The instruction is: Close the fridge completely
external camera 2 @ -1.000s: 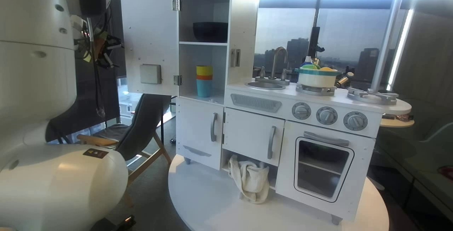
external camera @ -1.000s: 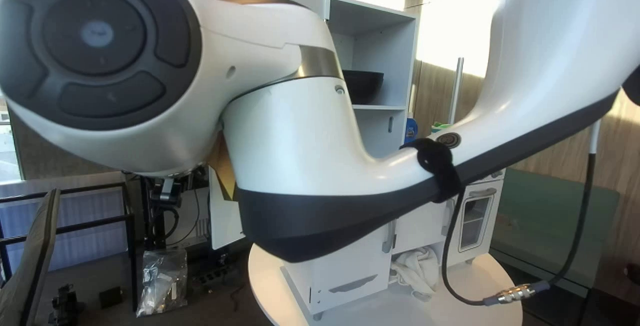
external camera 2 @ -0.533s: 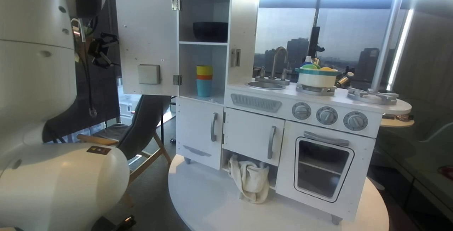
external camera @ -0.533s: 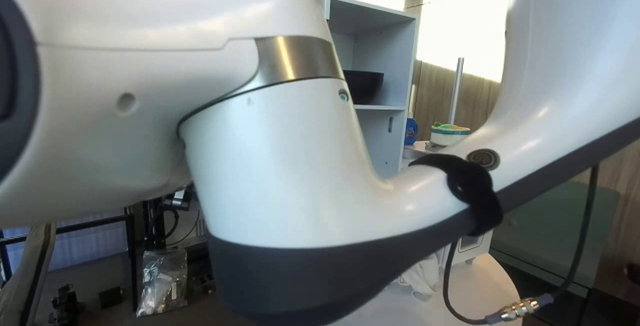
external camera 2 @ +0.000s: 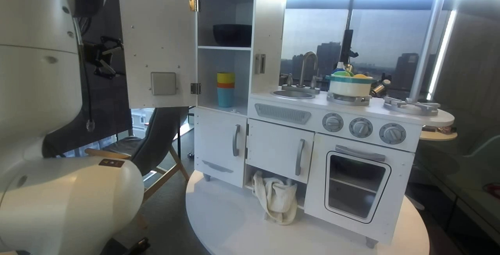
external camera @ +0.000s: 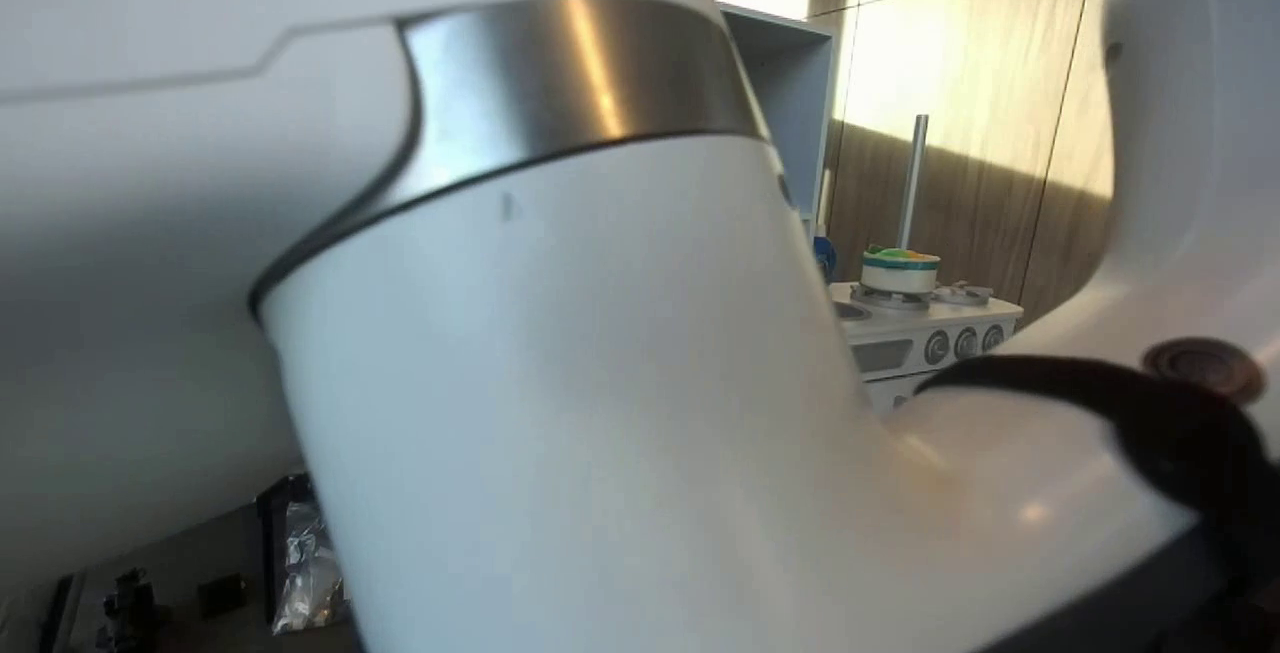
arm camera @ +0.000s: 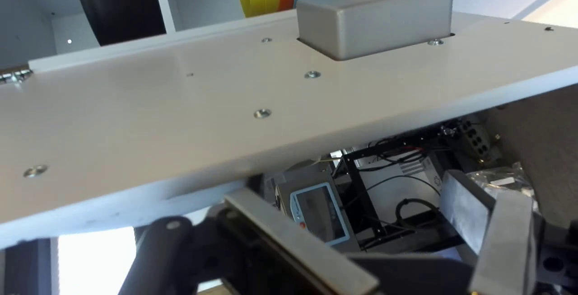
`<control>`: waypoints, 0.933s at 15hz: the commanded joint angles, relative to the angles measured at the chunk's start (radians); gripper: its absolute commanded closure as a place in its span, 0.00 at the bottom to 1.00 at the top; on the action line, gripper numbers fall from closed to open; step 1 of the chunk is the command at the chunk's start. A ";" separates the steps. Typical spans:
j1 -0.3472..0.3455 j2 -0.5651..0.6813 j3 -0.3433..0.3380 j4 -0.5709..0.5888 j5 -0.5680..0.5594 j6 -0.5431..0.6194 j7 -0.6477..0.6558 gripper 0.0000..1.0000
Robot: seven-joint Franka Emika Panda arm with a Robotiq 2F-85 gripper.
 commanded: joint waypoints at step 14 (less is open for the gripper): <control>-0.069 -0.317 -0.085 -0.180 0.245 0.002 0.176 0.00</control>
